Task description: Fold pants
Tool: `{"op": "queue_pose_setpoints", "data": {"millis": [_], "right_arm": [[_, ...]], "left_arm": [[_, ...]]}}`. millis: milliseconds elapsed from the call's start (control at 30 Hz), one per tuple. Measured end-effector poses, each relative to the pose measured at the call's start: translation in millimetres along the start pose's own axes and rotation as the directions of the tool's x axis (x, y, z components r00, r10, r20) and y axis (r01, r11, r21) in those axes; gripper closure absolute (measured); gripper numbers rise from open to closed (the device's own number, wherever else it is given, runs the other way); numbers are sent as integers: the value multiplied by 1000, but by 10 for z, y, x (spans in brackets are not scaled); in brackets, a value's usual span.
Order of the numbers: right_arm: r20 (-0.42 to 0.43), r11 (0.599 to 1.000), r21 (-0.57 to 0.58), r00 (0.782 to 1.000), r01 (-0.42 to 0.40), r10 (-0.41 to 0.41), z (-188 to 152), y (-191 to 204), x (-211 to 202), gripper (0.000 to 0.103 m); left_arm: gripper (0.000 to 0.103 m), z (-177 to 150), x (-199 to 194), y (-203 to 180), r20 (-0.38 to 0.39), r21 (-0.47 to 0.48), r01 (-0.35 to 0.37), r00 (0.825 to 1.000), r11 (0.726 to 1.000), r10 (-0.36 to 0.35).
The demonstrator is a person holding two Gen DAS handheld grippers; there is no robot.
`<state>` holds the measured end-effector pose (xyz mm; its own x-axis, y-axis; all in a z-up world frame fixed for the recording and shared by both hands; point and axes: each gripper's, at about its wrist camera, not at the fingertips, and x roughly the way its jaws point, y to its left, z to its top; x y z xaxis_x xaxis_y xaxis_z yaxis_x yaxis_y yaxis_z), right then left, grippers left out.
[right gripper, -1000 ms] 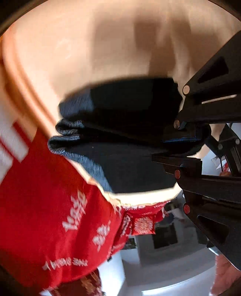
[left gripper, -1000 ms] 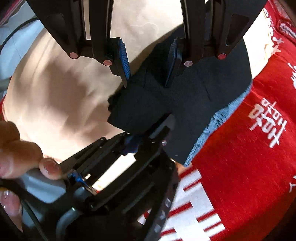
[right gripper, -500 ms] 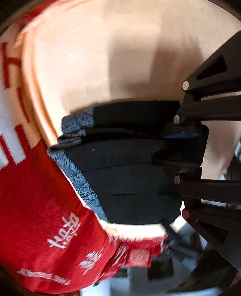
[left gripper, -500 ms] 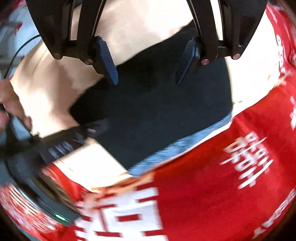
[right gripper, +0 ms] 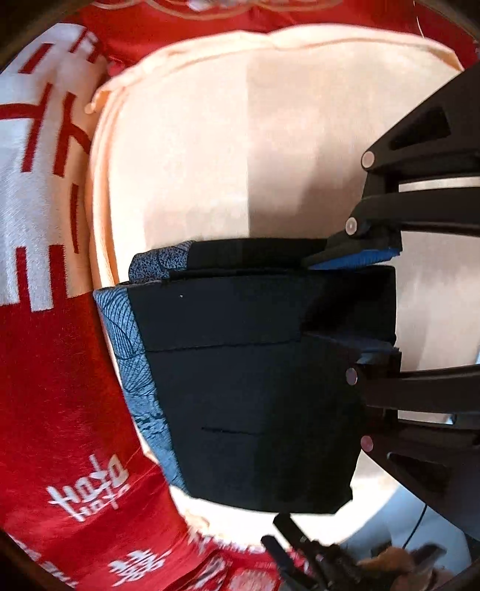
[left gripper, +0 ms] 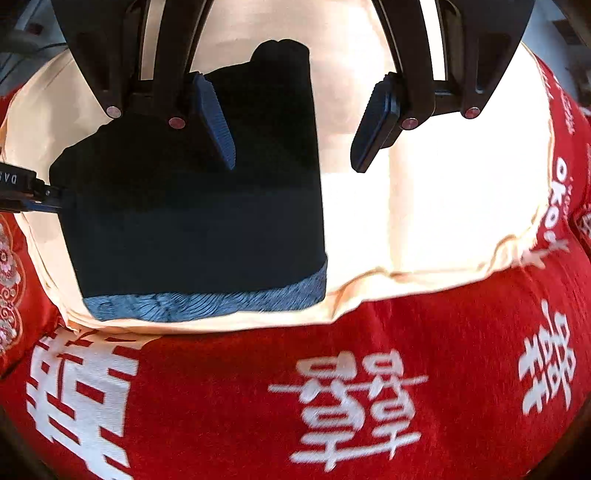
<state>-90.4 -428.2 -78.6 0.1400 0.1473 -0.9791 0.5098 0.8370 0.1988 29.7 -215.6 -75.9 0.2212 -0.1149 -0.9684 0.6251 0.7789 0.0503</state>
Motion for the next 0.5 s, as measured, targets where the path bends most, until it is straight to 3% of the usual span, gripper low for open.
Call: {"op": "queue_pose_setpoints", "data": {"millis": [233,333,400,500], "right_arm": [[33,997,-7,996,80,-80,-74,90,-71,68],[51,994,17,993,106,-107,-78,73,-152,68],[95,989,51,985,137,-141,-48,45,-256,68],[174,990,82,976,117,-130,67,16,-426,68]], "left_arm": [[37,64,33,228,-4,-93,31,1000,995,-31],[37,212,58,338,12,-130,15,1000,991,-13],[37,338,86,414,25,-162,17,1000,987,-13],[37,531,189,445,20,-171,13,1000,985,-10]]}}
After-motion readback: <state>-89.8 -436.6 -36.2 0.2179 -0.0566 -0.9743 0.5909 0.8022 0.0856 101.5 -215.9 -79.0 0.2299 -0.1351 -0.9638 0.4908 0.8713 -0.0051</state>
